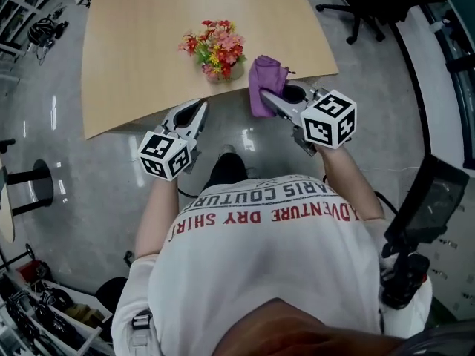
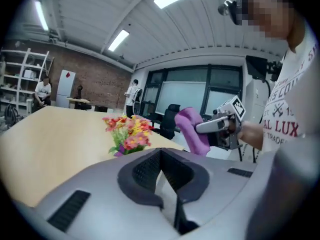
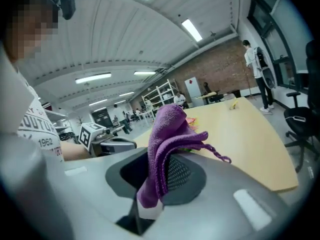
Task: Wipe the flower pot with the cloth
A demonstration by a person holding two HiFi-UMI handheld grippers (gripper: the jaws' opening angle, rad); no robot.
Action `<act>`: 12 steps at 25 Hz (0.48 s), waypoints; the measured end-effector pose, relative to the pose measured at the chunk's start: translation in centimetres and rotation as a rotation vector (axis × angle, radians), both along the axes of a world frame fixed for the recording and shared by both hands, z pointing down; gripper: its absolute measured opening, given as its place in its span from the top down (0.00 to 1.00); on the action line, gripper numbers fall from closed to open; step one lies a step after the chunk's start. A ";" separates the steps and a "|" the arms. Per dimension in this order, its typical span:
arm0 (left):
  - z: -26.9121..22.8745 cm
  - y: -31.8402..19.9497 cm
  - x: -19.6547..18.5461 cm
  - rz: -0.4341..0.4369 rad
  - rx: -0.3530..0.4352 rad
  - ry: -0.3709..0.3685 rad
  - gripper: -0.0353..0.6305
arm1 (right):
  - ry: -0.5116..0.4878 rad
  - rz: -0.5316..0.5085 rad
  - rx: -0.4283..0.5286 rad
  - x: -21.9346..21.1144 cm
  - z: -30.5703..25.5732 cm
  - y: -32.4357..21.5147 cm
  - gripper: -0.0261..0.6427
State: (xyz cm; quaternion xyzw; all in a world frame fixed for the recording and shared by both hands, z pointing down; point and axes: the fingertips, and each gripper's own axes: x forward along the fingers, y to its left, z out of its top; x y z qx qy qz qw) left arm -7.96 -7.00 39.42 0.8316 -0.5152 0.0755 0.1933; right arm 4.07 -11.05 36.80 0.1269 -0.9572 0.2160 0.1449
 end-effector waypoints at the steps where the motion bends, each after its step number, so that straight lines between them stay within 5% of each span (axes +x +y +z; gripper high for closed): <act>1: -1.5 1.6 0.5 0.015 0.007 0.020 0.94 | -0.010 -0.031 0.007 -0.4 -1.0 2.2 0.88; 4: -4.0 6.2 2.2 0.050 0.014 0.067 0.94 | -0.034 -0.091 0.020 -0.7 -2.2 8.0 0.88; 12: -2.0 16.5 2.8 -0.012 0.013 -0.003 0.94 | -0.044 -0.104 -0.006 0.2 0.3 20.1 0.88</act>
